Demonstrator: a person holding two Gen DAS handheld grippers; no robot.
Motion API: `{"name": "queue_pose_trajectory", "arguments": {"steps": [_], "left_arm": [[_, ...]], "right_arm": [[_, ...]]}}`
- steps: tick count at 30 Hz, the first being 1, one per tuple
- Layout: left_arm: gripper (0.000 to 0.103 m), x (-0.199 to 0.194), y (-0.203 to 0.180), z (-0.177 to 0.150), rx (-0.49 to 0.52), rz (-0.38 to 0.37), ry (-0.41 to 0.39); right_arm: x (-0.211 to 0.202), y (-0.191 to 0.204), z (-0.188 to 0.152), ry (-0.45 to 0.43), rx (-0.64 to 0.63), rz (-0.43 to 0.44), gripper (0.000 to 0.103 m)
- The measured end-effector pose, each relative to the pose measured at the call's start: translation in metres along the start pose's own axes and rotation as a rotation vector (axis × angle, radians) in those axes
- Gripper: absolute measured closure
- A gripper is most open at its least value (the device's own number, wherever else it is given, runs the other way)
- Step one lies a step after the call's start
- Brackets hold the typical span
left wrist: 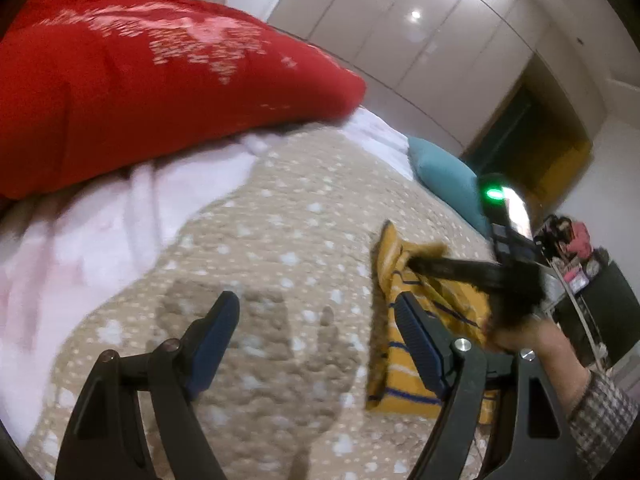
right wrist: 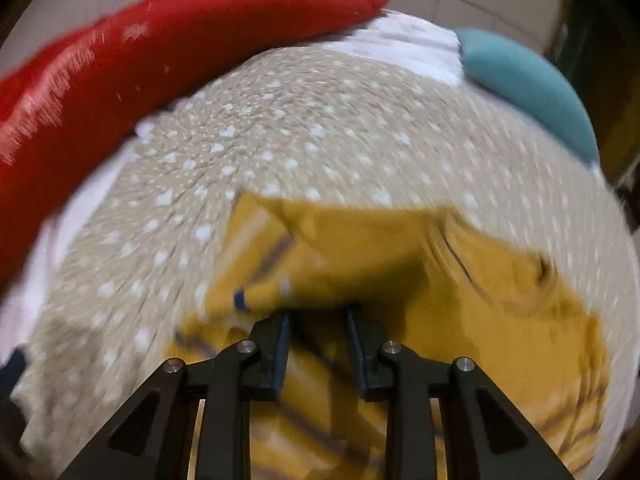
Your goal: Fold small clothes
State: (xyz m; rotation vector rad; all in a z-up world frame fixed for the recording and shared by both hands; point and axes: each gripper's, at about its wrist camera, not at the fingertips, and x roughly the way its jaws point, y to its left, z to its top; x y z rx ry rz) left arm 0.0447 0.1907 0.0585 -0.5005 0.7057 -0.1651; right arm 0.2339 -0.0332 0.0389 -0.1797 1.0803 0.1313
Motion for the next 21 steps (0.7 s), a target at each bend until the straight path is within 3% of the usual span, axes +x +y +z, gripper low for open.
{"name": "queue_pose_trajectory", "arguments": {"steps": [3,5,9,10,12,17,21], "left_arm": [[0.024,0.002,0.012,0.003,-0.029,0.008,0.009],[0.024,0.005,0.015,0.004,-0.046,0.006,0.021],[0.024,0.009,0.008,0.005,-0.044,-0.008,0.035],[0.024,0.009,0.005,0.005,-0.039,-0.012,0.037],[0.024,0.011,-0.003,0.004,-0.026,-0.017,0.044],[0.024,0.028,-0.03,-0.006,-0.003,-0.081,0.118],[0.024,0.044,-0.057,-0.02,0.028,-0.119,0.17]], "right_arm": [[0.032,0.018,0.019,0.081,-0.029,-0.059,0.075],[0.038,0.026,0.026,0.087,-0.073,-0.118,0.075],[0.004,0.016,0.025,0.03,-0.036,-0.065,0.071],[-0.002,0.014,0.021,0.015,-0.018,-0.047,0.058],[-0.021,0.0,0.008,-0.016,0.023,0.003,0.049],[-0.055,-0.036,-0.042,-0.026,0.073,0.055,0.049],[-0.07,-0.101,-0.094,-0.002,0.212,0.116,0.058]]}}
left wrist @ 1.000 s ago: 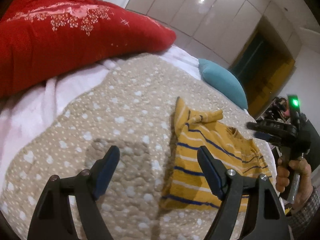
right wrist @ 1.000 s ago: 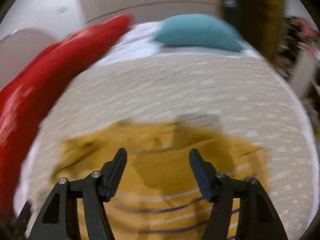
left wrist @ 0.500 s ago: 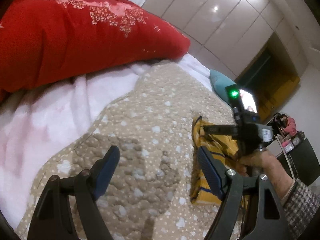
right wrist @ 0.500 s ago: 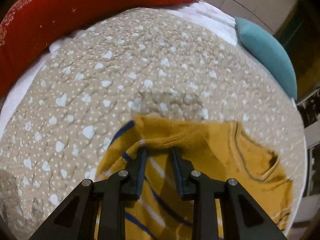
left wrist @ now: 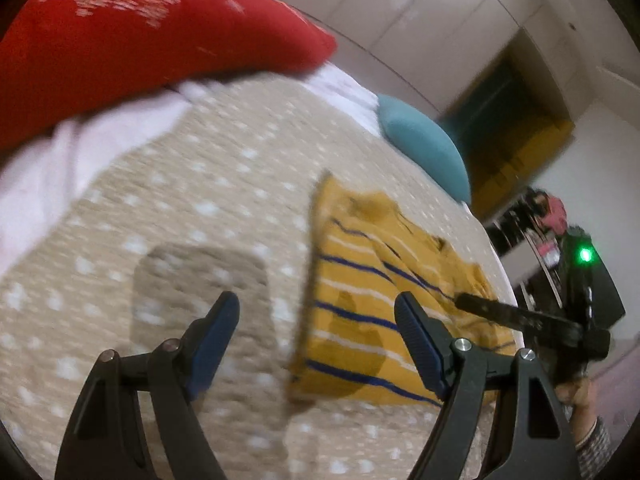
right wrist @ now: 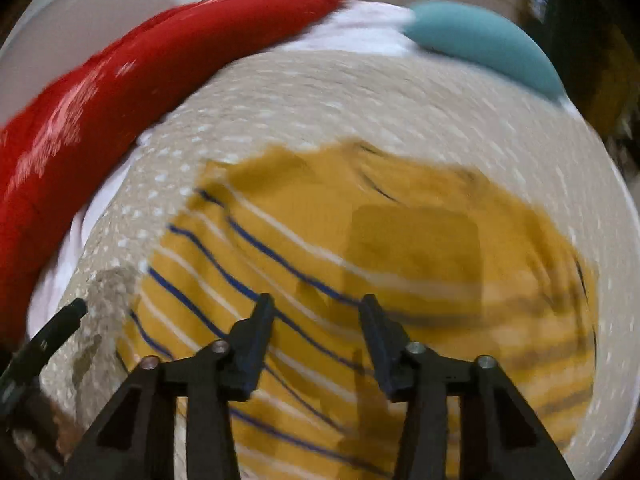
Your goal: Fold small clothes
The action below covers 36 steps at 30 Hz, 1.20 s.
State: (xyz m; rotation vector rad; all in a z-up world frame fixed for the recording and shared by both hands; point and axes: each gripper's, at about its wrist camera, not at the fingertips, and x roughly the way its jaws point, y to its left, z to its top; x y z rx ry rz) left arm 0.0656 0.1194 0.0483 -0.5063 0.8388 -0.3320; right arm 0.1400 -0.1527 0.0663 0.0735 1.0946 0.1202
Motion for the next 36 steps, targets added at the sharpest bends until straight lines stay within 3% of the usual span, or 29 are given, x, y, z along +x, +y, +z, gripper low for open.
{"name": "queue_pose_trajectory", "arguments": {"steps": [3,6,8,10,11,12,13,15,19,21,23,25,28,34,35,36], "left_arm": [[0.024,0.02,-0.023,-0.01,0.062,0.045,0.036],[0.024,0.048,-0.033,-0.02,0.097,0.161,0.111],[0.024,0.061,-0.028,-0.022,0.081,0.207,0.151],[0.024,0.06,-0.03,-0.021,0.086,0.216,0.146],[0.024,0.06,-0.03,-0.022,0.09,0.221,0.147],[0.024,0.06,-0.03,-0.022,0.092,0.221,0.147],[0.024,0.06,-0.029,-0.022,0.093,0.221,0.148],[0.024,0.06,-0.028,-0.021,0.102,0.226,0.153],[0.03,0.048,-0.021,-0.017,0.088,0.259,0.135],[0.031,0.038,-0.014,-0.012,0.065,0.32,0.09],[0.031,0.026,-0.002,-0.005,0.025,0.349,0.044],[0.031,0.016,0.008,-0.001,-0.02,0.293,0.025],[0.031,0.006,0.012,0.0,-0.011,0.305,-0.012],[0.031,-0.004,0.019,-0.001,0.004,0.28,-0.027],[0.031,-0.007,0.021,-0.001,0.004,0.281,-0.032],[0.031,-0.01,0.022,0.0,0.003,0.282,-0.035]], "right_arm": [[-0.019,-0.064,-0.033,-0.019,0.126,-0.007,0.058],[-0.036,-0.125,-0.073,-0.026,0.251,-0.028,0.064],[-0.048,-0.162,-0.102,-0.041,0.325,-0.087,0.086],[-0.055,-0.198,-0.124,-0.047,0.406,-0.131,0.09],[-0.06,-0.215,-0.135,-0.047,0.459,-0.139,0.066],[-0.064,-0.224,-0.142,-0.056,0.491,-0.139,0.056],[-0.072,-0.232,-0.148,-0.083,0.521,-0.129,0.057],[-0.083,-0.237,-0.154,-0.099,0.537,-0.19,0.057],[-0.095,-0.234,-0.151,-0.152,0.564,-0.144,0.056],[-0.1,-0.226,-0.144,-0.183,0.564,-0.119,0.056],[-0.104,-0.212,-0.13,-0.22,0.541,-0.091,0.056],[-0.102,-0.193,-0.113,-0.234,0.498,-0.072,0.056],[-0.082,-0.161,-0.075,-0.215,0.401,-0.07,0.056],[-0.026,-0.145,-0.017,-0.149,0.286,-0.314,0.044],[-0.016,-0.144,-0.012,-0.115,0.268,-0.317,0.048],[-0.011,-0.146,-0.011,-0.092,0.252,-0.301,0.08]]}}
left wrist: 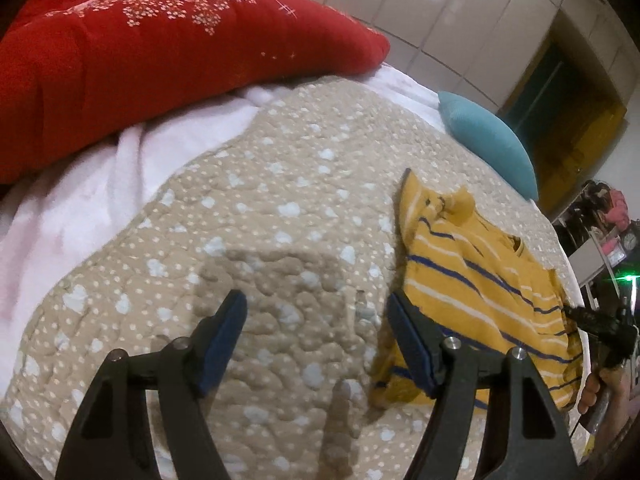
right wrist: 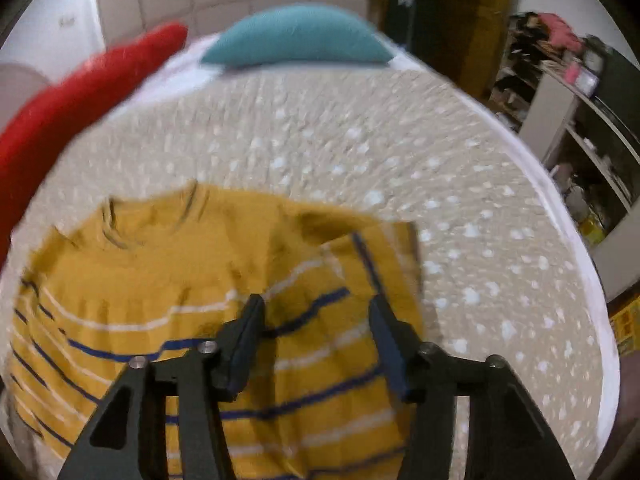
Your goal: Fold small clothes
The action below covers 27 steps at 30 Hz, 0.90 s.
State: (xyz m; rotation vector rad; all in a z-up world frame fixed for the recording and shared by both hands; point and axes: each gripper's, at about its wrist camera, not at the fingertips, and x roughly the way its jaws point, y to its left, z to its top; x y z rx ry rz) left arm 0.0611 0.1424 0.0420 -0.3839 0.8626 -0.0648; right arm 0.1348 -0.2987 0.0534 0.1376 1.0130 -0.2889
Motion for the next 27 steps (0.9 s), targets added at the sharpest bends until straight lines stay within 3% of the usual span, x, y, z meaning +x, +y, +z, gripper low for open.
{"name": "queue_pose_trajectory", "arguments": {"steps": [1,4,6,8,12,13,18,23,27], "left_arm": [[0.031,0.0,0.001,0.001,-0.003,0.001,-0.002],[0.031,-0.002,0.006,0.004,-0.016,0.001,-0.006],[0.031,-0.002,0.009,0.004,-0.026,0.003,-0.003],[0.031,0.0,0.011,0.004,-0.03,0.01,0.002],[0.031,0.0,0.016,0.004,-0.054,0.005,0.016],[0.031,0.0,0.017,0.004,-0.06,0.005,0.017],[0.031,-0.004,0.021,0.002,-0.07,0.039,0.01],[0.031,-0.006,0.028,0.001,-0.086,0.063,0.0],[0.031,-0.007,0.034,0.001,-0.098,0.064,-0.004]], "right_arm": [[0.005,-0.002,0.0,0.022,-0.009,0.019,0.093],[0.023,-0.031,0.008,0.037,0.055,-0.056,0.093],[0.027,-0.043,0.012,0.047,0.124,-0.045,0.092],[0.018,-0.033,0.013,0.028,0.091,-0.085,0.083],[-0.024,0.0,0.0,-0.095,-0.029,-0.16,0.063],[-0.032,0.004,-0.002,-0.113,-0.045,-0.15,0.059],[-0.062,0.036,-0.016,-0.118,-0.106,0.009,0.058],[-0.062,0.101,-0.03,-0.045,-0.177,0.165,0.058],[-0.046,0.17,-0.022,-0.03,-0.261,0.194,0.06]]}}
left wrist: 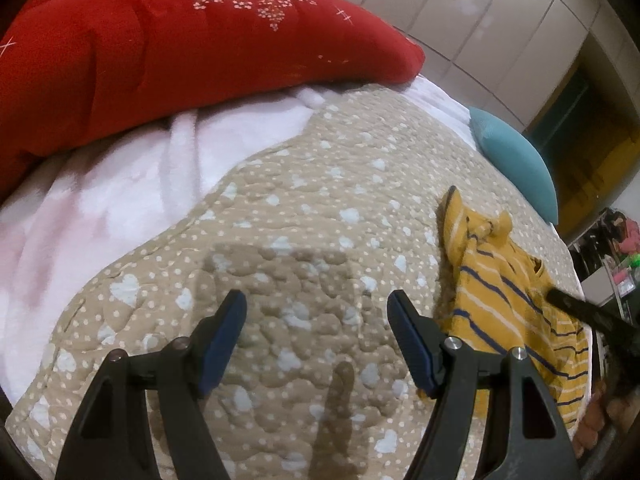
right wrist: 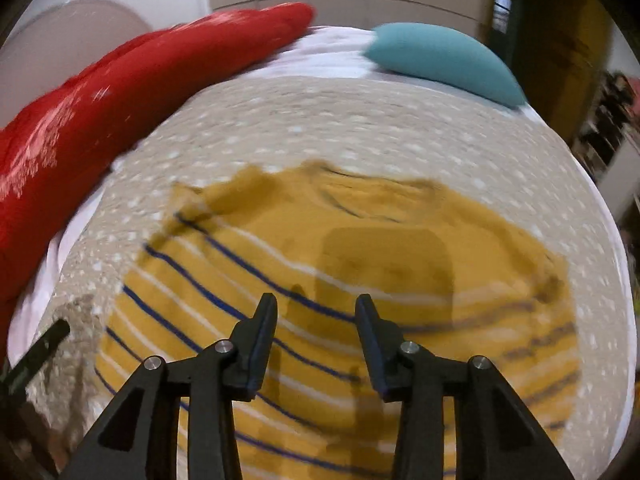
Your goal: Fold small clothes
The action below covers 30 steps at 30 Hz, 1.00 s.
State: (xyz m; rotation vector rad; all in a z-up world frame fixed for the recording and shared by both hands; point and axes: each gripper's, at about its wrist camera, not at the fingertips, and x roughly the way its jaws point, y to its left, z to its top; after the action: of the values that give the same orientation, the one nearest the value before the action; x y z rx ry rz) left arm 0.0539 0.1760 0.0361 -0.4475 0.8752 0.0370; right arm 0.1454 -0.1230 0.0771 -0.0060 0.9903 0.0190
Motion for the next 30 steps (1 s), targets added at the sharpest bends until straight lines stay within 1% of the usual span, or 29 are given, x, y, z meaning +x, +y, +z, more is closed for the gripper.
{"name": "queue_pose_trajectory", "arguments": {"steps": [2,4,7,9,12,15,17,18,20,22,24,27,30], "left_arm": [[0.031,0.0,0.002,0.001,-0.002,-0.007,0.003],[0.031,0.0,0.003,0.001,0.001,-0.015,0.006],[0.031,-0.005,0.002,0.003,0.037,0.012,-0.013],[0.031,-0.011,0.003,0.007,0.06,0.022,-0.04],[0.029,-0.015,0.007,0.012,0.062,0.047,-0.076],[0.029,-0.01,0.013,0.016,0.037,0.034,-0.052],[0.029,-0.006,0.012,0.015,0.038,0.035,-0.04],[0.029,-0.005,0.011,0.015,0.044,0.044,-0.038],[0.029,-0.004,0.011,0.015,0.052,0.061,-0.04],[0.029,-0.003,0.012,0.015,0.047,0.07,-0.039],[0.029,-0.002,0.016,0.015,0.03,0.075,-0.032],[0.029,0.0,0.022,0.014,-0.001,0.071,-0.02],[0.029,-0.002,0.024,0.012,-0.011,0.07,-0.023]], "right_arm": [[0.016,0.03,0.011,0.007,-0.054,-0.018,0.06],[0.04,0.06,0.026,0.028,-0.122,-0.066,0.06],[0.078,0.083,0.048,0.072,-0.174,-0.108,0.06],[0.097,0.091,0.06,0.105,-0.179,-0.111,0.06],[0.117,0.099,0.076,0.117,-0.188,-0.139,0.06],[0.128,0.1,0.083,0.133,-0.193,-0.153,0.057],[0.121,0.094,0.087,0.126,-0.169,-0.131,0.057],[0.113,0.091,0.088,0.107,-0.151,-0.117,0.057],[0.082,0.084,0.084,0.026,-0.092,-0.055,0.055],[0.048,0.082,0.071,-0.016,-0.074,0.038,0.05],[0.02,0.088,0.049,-0.03,-0.135,0.087,0.048],[-0.008,0.1,0.012,-0.034,-0.25,0.123,0.042],[-0.028,0.111,-0.035,-0.043,-0.37,0.124,0.039]]}}
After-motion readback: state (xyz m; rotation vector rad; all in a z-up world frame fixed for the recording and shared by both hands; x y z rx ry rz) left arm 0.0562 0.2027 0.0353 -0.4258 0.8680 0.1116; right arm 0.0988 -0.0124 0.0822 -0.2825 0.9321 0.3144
